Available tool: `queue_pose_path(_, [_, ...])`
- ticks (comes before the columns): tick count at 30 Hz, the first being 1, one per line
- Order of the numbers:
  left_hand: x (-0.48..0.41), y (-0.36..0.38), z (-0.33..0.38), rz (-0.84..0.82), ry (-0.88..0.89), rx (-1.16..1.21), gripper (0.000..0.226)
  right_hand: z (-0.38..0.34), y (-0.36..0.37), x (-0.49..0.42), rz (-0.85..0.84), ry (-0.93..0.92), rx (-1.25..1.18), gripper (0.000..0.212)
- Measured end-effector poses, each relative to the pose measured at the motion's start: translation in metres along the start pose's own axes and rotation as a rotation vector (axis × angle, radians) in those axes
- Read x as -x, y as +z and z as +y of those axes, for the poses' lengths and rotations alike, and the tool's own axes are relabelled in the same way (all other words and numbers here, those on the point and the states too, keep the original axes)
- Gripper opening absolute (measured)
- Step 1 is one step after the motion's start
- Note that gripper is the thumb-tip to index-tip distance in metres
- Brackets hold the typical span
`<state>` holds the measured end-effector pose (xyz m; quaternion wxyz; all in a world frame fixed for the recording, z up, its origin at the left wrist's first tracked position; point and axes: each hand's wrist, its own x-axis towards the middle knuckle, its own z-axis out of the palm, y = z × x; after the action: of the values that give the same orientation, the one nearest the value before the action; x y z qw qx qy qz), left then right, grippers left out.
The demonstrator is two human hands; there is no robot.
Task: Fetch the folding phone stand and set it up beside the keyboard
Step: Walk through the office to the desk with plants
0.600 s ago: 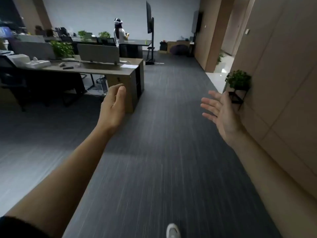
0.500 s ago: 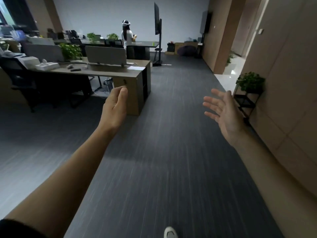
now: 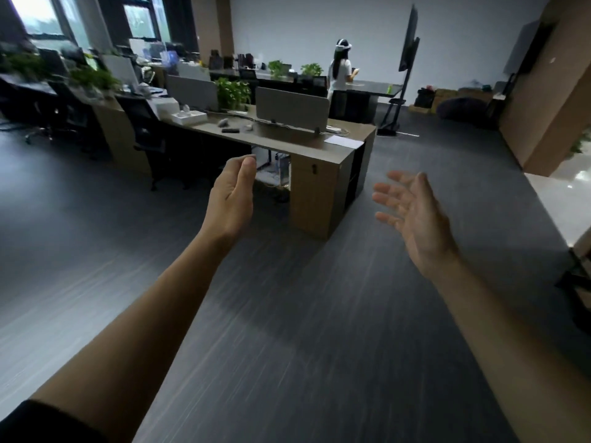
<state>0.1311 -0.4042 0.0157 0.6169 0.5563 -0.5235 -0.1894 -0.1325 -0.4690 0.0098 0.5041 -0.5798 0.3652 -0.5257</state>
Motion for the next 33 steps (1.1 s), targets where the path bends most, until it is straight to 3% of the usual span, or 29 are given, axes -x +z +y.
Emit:
queue_pose_path(7, [-0.148, -0.061, -0.110, 0.162, -0.006, -0.053, 0.037, 0.073, 0.125, -0.180, -0.183, 0.022, -0.026, 0.059])
queue_pose_path(12, [-0.252, -0.130, -0.173, 0.277, -0.069, -0.109, 0.058, 0.106, 0.235, -0.305, -0.297, 0.068, -0.071, 0.058])
queue_pose_path(26, [-0.528, -0.325, -0.366, 0.579, -0.148, -0.252, 0.036, 0.219, 0.570, -0.620, -0.652, 0.066, -0.208, 0.059])
queue_pose_path(33, [-0.689, -0.422, -0.436, 0.720, -0.157, -0.266, 0.047, 0.248, 0.744, -0.792, -0.750, 0.105, -0.235, 0.058])
